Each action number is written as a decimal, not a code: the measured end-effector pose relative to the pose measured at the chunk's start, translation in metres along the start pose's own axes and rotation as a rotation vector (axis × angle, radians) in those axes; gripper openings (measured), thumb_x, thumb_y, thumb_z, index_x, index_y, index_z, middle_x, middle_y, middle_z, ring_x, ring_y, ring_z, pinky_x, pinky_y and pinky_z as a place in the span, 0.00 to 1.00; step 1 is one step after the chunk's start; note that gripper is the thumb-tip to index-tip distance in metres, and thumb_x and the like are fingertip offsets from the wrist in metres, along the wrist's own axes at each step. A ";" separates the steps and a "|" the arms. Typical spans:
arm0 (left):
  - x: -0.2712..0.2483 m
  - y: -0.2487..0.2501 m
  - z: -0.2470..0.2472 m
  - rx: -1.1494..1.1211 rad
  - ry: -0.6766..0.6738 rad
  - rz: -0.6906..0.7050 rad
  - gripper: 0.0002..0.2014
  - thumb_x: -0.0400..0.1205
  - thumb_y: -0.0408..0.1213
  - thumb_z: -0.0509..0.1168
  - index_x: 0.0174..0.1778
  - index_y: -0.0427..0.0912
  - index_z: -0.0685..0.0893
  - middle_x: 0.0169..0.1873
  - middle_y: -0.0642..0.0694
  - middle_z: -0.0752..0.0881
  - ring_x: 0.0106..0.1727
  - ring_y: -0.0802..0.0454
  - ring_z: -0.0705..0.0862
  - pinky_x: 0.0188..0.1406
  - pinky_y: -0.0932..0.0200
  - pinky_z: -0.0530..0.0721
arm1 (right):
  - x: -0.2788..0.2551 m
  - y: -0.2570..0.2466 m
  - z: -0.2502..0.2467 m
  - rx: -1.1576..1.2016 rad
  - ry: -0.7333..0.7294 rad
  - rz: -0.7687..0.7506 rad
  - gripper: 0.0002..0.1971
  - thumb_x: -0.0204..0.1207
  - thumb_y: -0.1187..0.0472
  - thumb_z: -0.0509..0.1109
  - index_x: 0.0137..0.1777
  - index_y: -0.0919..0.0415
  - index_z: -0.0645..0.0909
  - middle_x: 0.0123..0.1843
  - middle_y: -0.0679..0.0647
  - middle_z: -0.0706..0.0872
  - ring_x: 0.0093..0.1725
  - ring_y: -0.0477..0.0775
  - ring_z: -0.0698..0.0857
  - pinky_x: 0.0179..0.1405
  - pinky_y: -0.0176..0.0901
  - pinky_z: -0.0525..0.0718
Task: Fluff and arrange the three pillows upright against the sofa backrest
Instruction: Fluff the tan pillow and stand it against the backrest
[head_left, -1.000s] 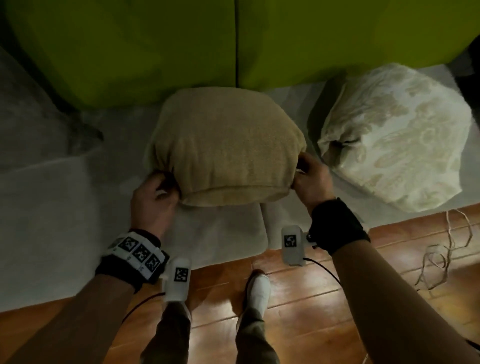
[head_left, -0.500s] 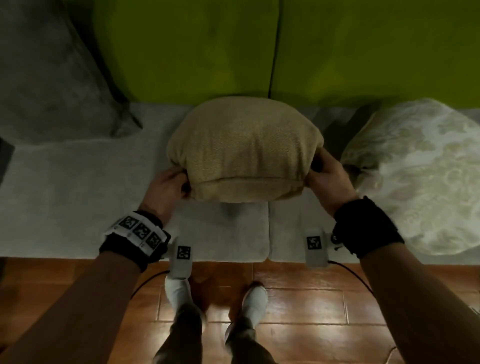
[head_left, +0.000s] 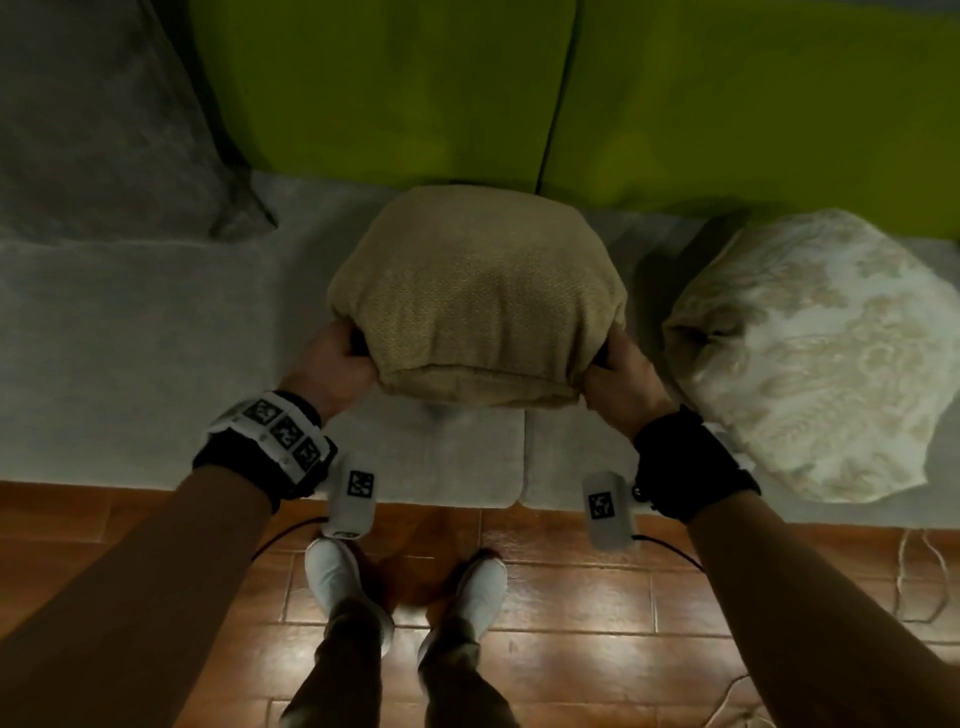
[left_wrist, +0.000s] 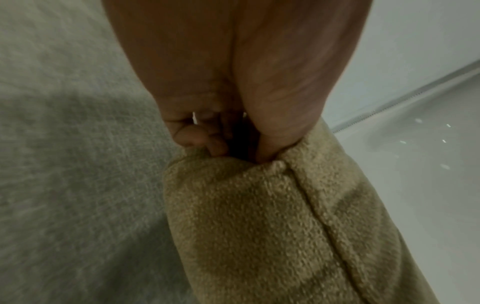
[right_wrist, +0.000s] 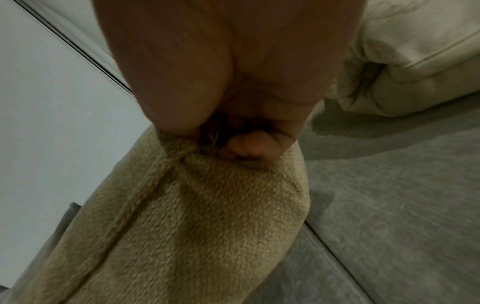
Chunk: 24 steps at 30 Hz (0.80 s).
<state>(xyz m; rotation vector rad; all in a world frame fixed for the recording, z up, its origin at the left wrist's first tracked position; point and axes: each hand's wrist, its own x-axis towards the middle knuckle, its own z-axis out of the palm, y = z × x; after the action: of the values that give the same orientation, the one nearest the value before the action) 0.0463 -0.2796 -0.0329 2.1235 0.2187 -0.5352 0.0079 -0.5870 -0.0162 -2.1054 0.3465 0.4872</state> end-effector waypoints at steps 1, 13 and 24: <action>0.000 -0.001 0.000 0.019 0.023 0.009 0.17 0.76 0.47 0.68 0.56 0.40 0.82 0.45 0.47 0.85 0.53 0.46 0.83 0.51 0.55 0.77 | -0.002 0.003 -0.001 0.066 -0.005 0.000 0.35 0.71 0.47 0.70 0.79 0.28 0.65 0.73 0.54 0.81 0.66 0.63 0.85 0.62 0.67 0.88; 0.007 -0.010 0.003 -0.215 0.136 -0.213 0.02 0.76 0.36 0.72 0.41 0.42 0.86 0.40 0.36 0.89 0.46 0.38 0.89 0.53 0.36 0.90 | -0.017 0.025 -0.010 0.525 0.039 0.055 0.16 0.83 0.72 0.66 0.61 0.50 0.83 0.50 0.52 0.90 0.43 0.49 0.91 0.43 0.46 0.87; 0.013 -0.007 0.012 0.051 0.265 -0.156 0.11 0.76 0.33 0.68 0.52 0.33 0.86 0.46 0.35 0.89 0.49 0.36 0.87 0.53 0.40 0.89 | -0.023 0.068 -0.027 0.910 0.412 0.264 0.17 0.73 0.77 0.60 0.46 0.55 0.82 0.49 0.59 0.83 0.51 0.60 0.85 0.43 0.50 0.86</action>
<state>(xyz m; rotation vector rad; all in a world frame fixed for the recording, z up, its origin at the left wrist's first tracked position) 0.0515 -0.2859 -0.0496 2.2364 0.5284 -0.3502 -0.0361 -0.6450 -0.0417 -1.2493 0.8998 0.0007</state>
